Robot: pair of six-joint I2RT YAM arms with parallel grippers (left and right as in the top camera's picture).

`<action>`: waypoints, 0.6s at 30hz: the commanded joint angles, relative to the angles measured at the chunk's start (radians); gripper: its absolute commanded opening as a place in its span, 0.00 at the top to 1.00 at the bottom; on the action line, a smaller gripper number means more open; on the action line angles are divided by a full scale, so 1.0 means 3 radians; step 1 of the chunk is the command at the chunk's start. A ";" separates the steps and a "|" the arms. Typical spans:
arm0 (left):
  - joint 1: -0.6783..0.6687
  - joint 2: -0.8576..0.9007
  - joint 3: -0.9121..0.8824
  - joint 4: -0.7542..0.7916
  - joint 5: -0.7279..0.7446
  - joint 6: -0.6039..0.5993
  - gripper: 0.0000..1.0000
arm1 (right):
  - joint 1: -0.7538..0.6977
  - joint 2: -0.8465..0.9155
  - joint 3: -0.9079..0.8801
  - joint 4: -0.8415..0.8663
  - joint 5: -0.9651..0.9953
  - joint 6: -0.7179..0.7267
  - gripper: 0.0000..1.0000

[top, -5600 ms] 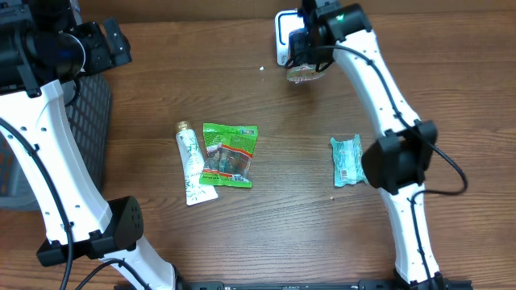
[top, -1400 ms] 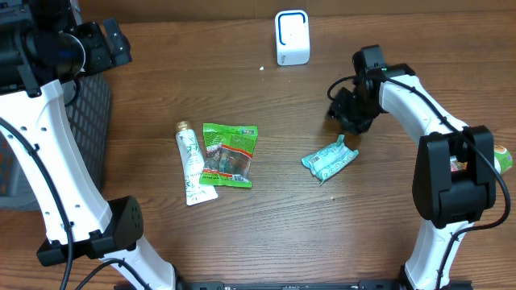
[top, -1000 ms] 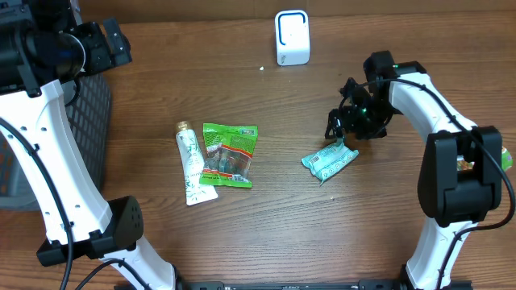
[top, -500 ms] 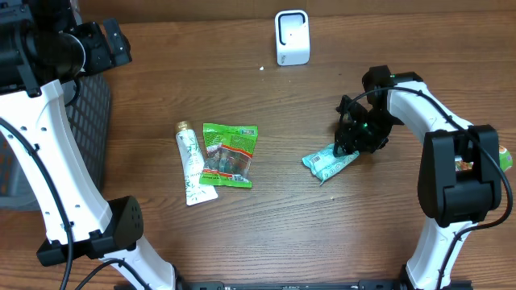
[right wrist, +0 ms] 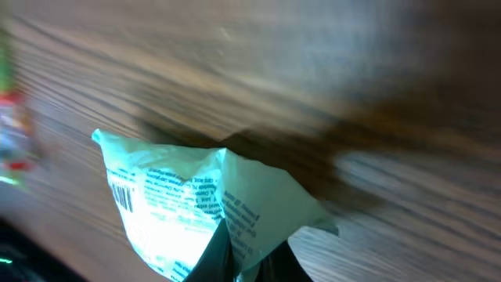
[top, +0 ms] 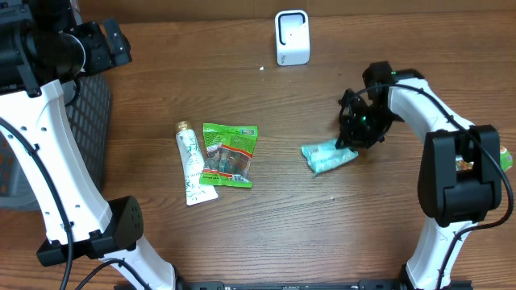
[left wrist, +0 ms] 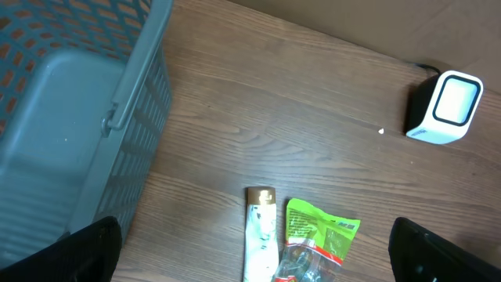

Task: Scan the item barcode
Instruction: 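Lift the wipes pack and move it toward the scanner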

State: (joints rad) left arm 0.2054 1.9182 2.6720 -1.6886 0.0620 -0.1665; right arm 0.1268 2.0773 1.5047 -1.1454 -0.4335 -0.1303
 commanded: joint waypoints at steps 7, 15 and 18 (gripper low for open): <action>0.0006 -0.0005 0.0000 -0.0003 -0.0037 -0.0045 0.00 | 0.0000 -0.0196 0.0464 0.0209 -0.0927 0.0312 0.96; 0.0006 -0.0005 0.0000 -0.0003 -0.0037 -0.0046 0.00 | 0.0000 -0.0459 0.0678 0.0439 -0.0749 0.0409 0.96; 0.0006 -0.0005 0.0000 -0.0003 -0.0037 -0.0045 0.00 | 0.0008 -0.0585 0.0792 0.0491 -0.0601 0.0409 0.96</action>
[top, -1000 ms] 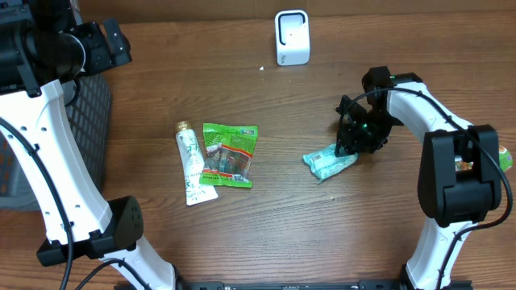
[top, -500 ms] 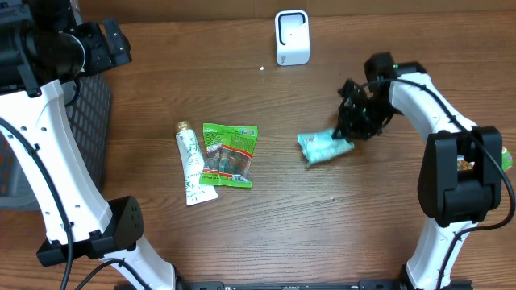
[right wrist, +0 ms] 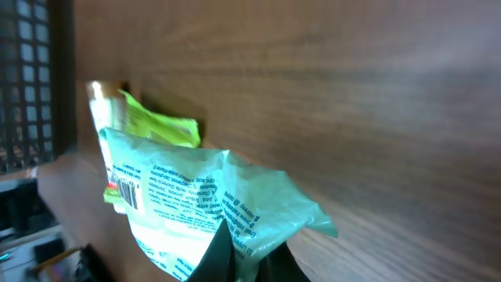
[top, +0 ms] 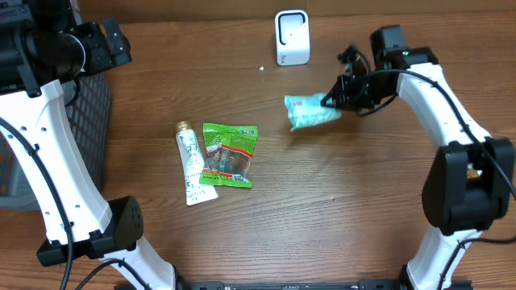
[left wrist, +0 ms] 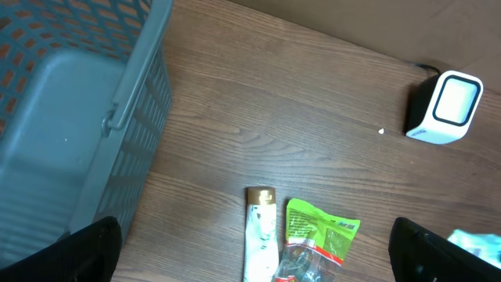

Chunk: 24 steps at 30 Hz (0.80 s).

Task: Scan the item barcode
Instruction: 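Lift the wipes pack and move it toward the scanner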

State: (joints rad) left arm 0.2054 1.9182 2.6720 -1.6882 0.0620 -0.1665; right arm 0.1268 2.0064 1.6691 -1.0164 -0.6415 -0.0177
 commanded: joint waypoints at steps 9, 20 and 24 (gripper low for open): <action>0.0006 -0.0005 0.0000 -0.0004 -0.0037 -0.0045 0.00 | 0.0010 -0.0427 0.0354 0.0318 0.0544 0.0039 0.96; 0.0006 -0.0005 0.0000 -0.0004 -0.0037 -0.0045 0.00 | 0.0178 -0.0426 0.0354 0.0473 0.1611 0.0050 0.96; 0.0006 -0.0005 0.0000 -0.0004 -0.0037 -0.0045 0.00 | 0.0305 -0.0426 0.0354 0.0570 0.2035 0.0050 0.96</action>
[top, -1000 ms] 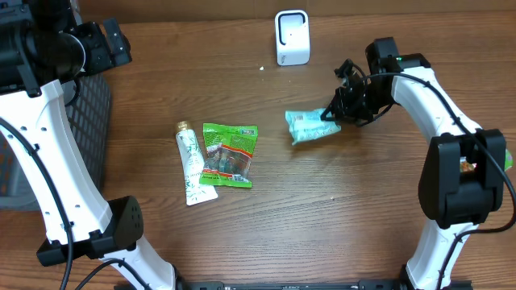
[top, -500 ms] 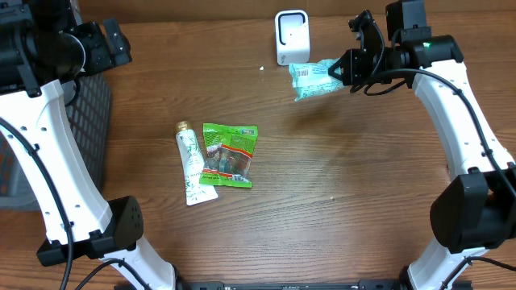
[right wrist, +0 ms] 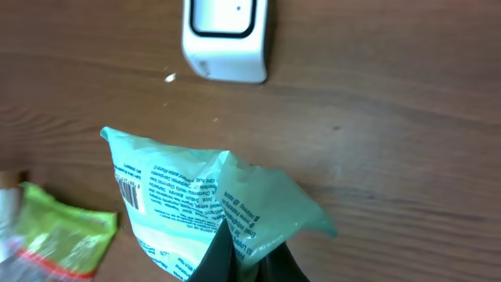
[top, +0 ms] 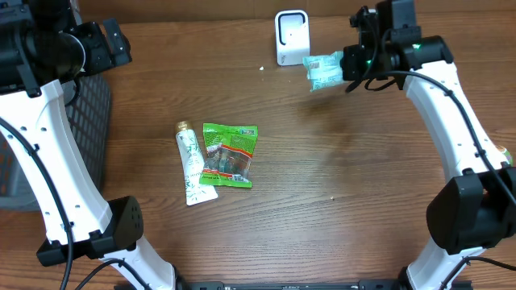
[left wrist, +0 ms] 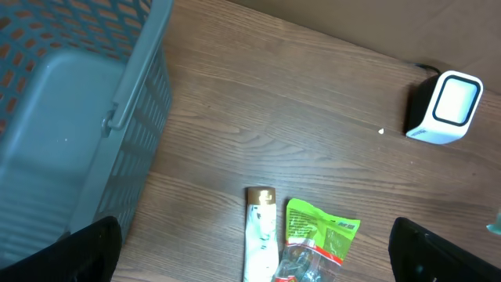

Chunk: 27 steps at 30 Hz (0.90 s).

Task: Scan the item barcode
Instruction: 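Lift the wipes pack and move it toward the scanner, then hold the wipes pack barcode under the scanner, right gripper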

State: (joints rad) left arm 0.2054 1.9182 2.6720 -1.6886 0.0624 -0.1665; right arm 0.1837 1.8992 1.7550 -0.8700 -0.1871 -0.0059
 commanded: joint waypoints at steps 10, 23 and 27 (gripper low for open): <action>0.0006 -0.0005 0.0000 -0.0003 -0.0038 -0.0045 0.00 | 0.0454 -0.0069 0.0067 0.0576 0.1841 -0.0036 0.96; 0.0006 -0.0005 0.0000 -0.0003 -0.0038 -0.0045 0.00 | 0.0497 0.0080 0.0066 0.1999 0.2108 -0.1906 0.96; 0.0006 -0.0005 0.0000 -0.0003 -0.0038 -0.0045 0.00 | 0.0515 0.0286 0.0066 0.2590 0.2148 -0.2382 0.96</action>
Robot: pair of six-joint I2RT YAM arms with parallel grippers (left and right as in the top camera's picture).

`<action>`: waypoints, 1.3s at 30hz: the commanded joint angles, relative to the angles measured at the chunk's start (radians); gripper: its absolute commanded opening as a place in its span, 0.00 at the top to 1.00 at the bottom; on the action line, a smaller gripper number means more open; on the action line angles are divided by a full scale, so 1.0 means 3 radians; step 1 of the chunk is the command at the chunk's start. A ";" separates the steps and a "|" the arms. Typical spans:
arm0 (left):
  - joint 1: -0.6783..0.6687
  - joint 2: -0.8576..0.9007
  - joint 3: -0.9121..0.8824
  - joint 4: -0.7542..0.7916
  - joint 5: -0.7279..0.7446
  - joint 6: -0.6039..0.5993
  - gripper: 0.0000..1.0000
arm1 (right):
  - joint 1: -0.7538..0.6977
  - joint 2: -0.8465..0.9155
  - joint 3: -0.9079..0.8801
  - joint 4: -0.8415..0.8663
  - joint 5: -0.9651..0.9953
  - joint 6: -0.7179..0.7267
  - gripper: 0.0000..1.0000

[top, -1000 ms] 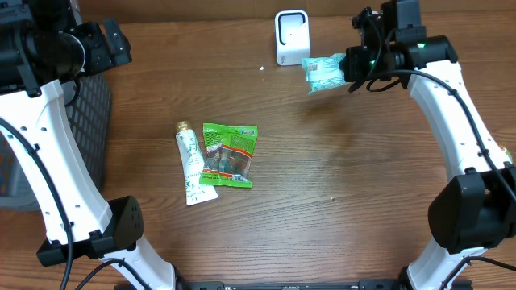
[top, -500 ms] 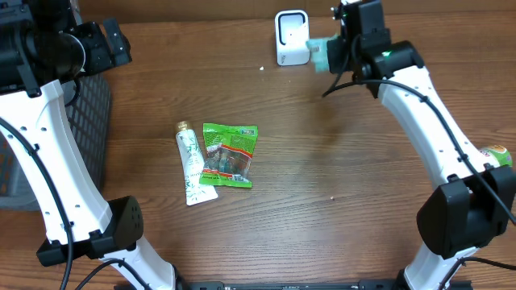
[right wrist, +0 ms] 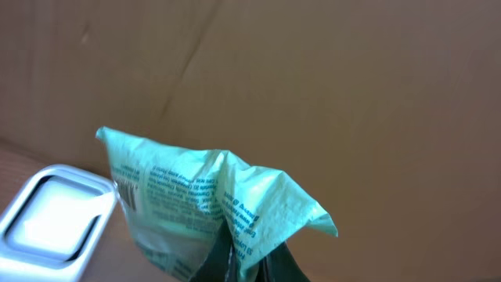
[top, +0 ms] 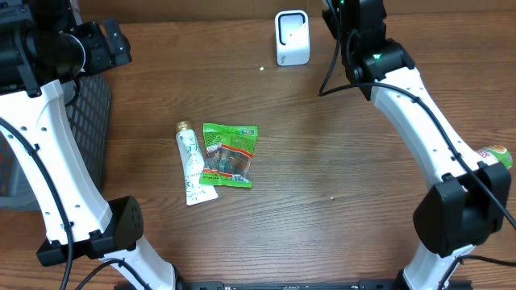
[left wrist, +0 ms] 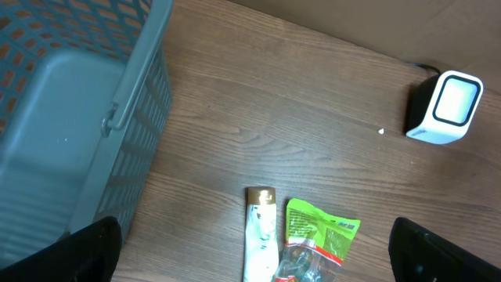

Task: Scan the item barcode
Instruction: 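Hold the wipes pack barcode under the scanner, right gripper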

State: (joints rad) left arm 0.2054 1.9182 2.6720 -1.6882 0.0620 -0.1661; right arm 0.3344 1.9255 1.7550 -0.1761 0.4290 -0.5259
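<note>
A mint-green packet [right wrist: 196, 204] hangs pinched in my right gripper [right wrist: 246, 265], which is shut on its lower fold. A barcode [right wrist: 125, 188] shows on the packet's left edge. The white scanner [right wrist: 47, 223] sits just left of the packet, below it in the right wrist view. From overhead the scanner [top: 292, 36] stands at the table's far edge, and my right arm [top: 363, 40] reaches to the frame's top just right of it; the packet is hidden there. My left gripper [left wrist: 258, 270] is open, high above the table's left side.
A grey mesh basket [left wrist: 70, 117] stands at the left. A white tube [top: 190, 161] and a green snack bag [top: 229, 155] lie side by side mid-table. An orange and green item [top: 493, 153] pokes in at the right edge. A brown wall [right wrist: 329, 94] rises behind the scanner.
My right gripper, still holding the packet, has gone from just right of the scanner to the table's far edge. Its camera now faces the brown wall. The left arm is unchanged.
My right gripper was shut on the packet lying on the table at centre right. Then it held the packet in the air, nearer the scanner. Then the packet was just right of the scanner, and now at the far edge beside it.
</note>
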 commanded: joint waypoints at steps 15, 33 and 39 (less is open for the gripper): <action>0.0006 -0.0005 0.0000 -0.0004 -0.0037 -0.0046 0.00 | 0.0292 0.1233 0.0066 0.1887 0.0164 -0.2668 0.96; 0.0006 -0.0005 0.0000 -0.0004 -0.0037 -0.0046 0.00 | 0.0298 0.1352 0.0066 0.1976 0.0140 -0.2712 0.96; 0.0006 -0.0005 0.0000 -0.0004 -0.0037 -0.0046 0.00 | 0.0298 0.1352 0.0066 0.1967 0.0137 -0.2712 0.96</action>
State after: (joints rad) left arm 0.2054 1.9182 2.6720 -1.6890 0.0620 -0.1661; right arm 0.4259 2.3455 1.7557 0.4030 0.4633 -1.3392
